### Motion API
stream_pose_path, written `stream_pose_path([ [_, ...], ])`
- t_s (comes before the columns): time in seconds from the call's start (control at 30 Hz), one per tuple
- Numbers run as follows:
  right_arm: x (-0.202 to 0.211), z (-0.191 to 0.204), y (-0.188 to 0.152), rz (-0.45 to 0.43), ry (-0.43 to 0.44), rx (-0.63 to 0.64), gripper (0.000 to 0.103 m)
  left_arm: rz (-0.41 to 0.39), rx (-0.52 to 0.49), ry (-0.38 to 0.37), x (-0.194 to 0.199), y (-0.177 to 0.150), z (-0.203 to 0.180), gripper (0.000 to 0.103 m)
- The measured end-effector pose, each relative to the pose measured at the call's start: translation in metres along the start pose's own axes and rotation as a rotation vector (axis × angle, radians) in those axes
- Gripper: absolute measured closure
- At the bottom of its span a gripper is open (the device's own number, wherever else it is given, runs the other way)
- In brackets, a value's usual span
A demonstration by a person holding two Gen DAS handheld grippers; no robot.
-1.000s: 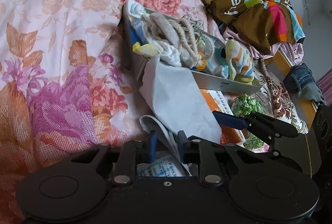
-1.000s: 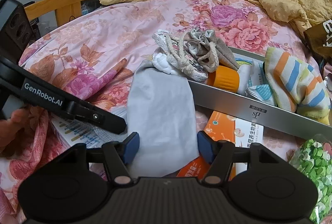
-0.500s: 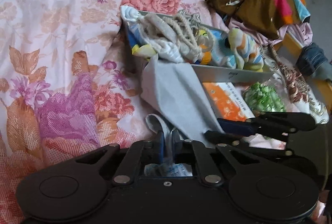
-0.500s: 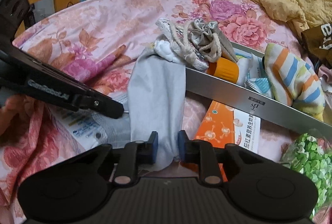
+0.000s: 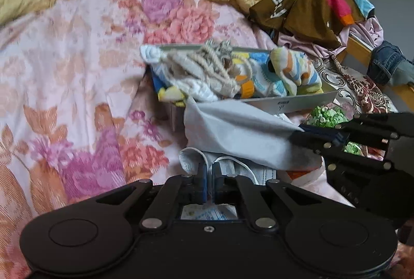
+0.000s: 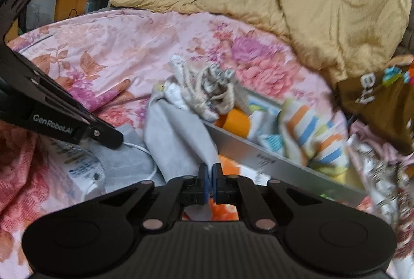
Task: Organize soft objects
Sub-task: 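Lift the grey mask and grey cloth and carry both over the tray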
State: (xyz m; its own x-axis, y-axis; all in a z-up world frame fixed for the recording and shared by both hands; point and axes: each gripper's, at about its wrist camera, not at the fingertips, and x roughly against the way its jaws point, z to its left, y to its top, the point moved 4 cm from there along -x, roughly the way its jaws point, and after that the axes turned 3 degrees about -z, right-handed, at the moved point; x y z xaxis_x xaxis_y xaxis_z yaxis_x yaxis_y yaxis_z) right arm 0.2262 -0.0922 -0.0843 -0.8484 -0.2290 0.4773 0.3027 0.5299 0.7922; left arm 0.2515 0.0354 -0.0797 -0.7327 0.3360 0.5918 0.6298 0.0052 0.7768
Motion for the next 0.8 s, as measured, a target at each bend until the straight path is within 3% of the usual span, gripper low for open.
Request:
stream_pose_path([
  [0.27,0.006,-0.012,0.001,-0.003,-0.091,0.014,0.100,0.006,-0.039,0.010,0.000,-0.002,-0.004,0.100],
  [0.53,0.012,-0.023,0.004,-0.025,-0.152,0.041,0.100,0.091,0.039,0.003,-0.015,-0.012,0.009,0.086],
  [0.67,0.015,-0.024,0.007,-0.038,-0.171,0.051,0.100,0.121,0.086,-0.021,-0.020,-0.014,0.013,0.063],
  [0.73,0.018,-0.027,0.009,-0.052,-0.184,0.054,0.099,0.124,0.079,-0.013,-0.021,-0.015,0.012,0.058],
  [0.8,0.021,-0.030,0.011,-0.065,-0.196,0.053,0.099,0.132,0.069,-0.015,-0.023,-0.014,0.011,0.045],
])
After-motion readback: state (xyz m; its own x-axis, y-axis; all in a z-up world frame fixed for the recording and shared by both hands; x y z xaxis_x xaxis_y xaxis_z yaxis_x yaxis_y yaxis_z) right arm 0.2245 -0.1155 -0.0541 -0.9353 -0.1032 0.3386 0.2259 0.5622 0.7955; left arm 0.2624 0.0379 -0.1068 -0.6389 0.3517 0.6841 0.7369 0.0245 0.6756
